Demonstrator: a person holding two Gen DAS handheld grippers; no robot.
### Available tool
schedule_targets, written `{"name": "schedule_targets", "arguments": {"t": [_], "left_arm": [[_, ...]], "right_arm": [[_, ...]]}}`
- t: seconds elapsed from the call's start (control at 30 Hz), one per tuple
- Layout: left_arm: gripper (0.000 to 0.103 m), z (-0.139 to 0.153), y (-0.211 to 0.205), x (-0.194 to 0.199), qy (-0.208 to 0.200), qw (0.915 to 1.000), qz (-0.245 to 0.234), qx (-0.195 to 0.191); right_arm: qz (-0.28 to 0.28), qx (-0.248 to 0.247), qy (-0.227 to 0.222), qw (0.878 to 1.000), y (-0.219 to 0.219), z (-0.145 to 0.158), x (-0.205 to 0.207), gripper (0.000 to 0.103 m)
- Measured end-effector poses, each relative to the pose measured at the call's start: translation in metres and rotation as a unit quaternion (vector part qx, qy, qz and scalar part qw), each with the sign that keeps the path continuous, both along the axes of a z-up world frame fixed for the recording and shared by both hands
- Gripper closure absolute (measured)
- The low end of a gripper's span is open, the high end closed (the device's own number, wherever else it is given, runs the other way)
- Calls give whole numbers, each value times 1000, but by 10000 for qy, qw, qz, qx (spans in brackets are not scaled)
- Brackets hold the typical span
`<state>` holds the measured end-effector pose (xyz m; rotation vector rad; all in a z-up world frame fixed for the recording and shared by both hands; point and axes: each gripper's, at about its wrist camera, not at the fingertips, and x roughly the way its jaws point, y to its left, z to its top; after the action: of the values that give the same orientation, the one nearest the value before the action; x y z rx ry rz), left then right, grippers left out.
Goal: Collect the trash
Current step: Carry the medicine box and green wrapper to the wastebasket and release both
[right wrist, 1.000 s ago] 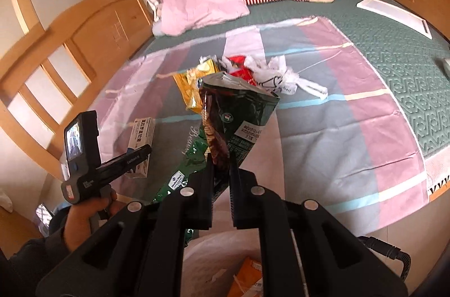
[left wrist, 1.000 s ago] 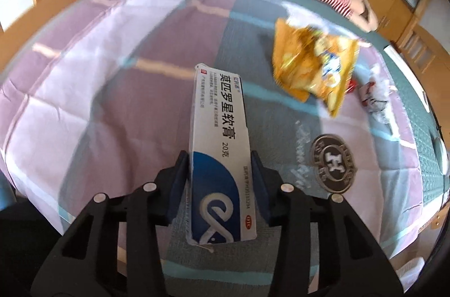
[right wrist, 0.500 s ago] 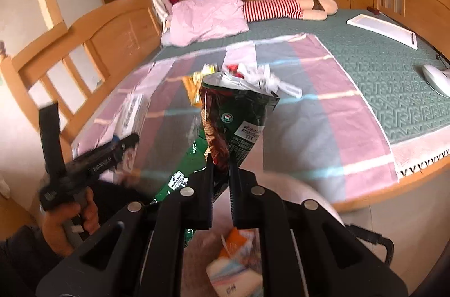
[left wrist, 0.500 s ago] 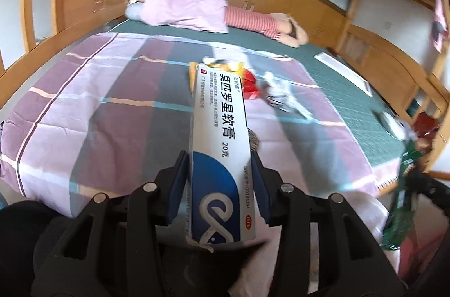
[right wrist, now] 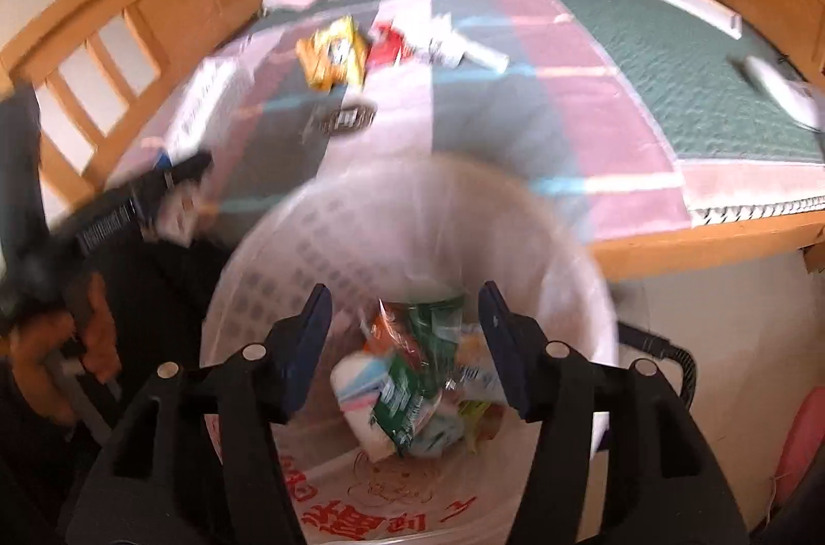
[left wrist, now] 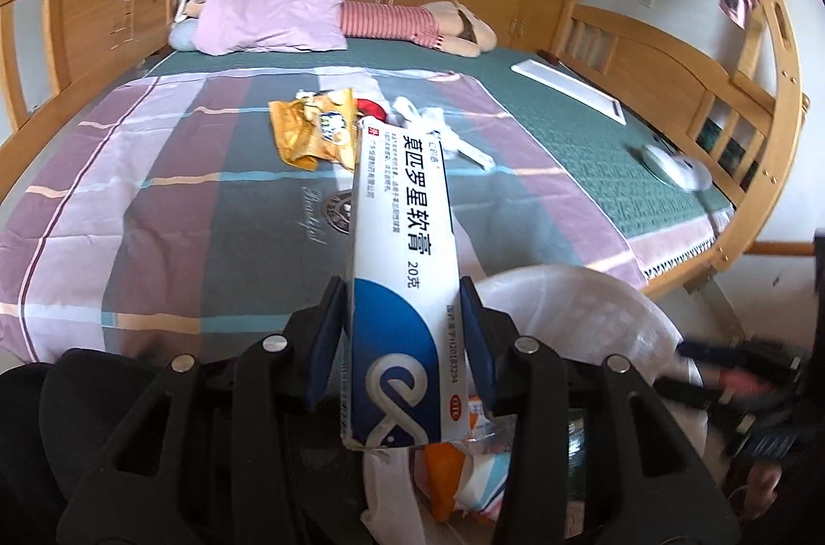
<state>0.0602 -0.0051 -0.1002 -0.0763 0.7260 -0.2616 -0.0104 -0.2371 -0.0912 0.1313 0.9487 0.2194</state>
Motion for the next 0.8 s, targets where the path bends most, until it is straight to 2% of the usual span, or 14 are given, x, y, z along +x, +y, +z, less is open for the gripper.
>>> {"name": "schedule_targets", "arguments": {"t": [0.13,0.23,0.33,0.47,0.6,0.67,0.73,0.8], "left_arm": [[59,-6,-10,-5,55,9997,-231,63],[59,-12,-24,-9,191,9970,-753,60],[58,-20,-49,-21,262,9882,-1494,208],[56,-26,-68,-34,215,9793,-1974,403],[52,-28,-70,-36,230,9782,-2015,450],[37,-28,-69,-36,223,9791,-1975,427],[29,-26,-67,-35,172,9806,-1907,424],[26,-24,-66,-34,138,9812,-1886,393]], "right_arm": [[-671,12,-599,9959,-24,28,-4,41],[-1096,249,-956,9890,-44,41,-9,39],[-1356,576,-1093,9830,-58,45,-12,39],[-1455,633,-1053,9817,-61,42,-12,38],[-1471,685,-1012,9815,-61,38,-12,35],[-1497,710,-1020,9809,-62,37,-14,32],[-1514,737,-1006,9806,-62,36,-14,31],[-1525,751,-991,9805,-62,35,-14,29]]}}
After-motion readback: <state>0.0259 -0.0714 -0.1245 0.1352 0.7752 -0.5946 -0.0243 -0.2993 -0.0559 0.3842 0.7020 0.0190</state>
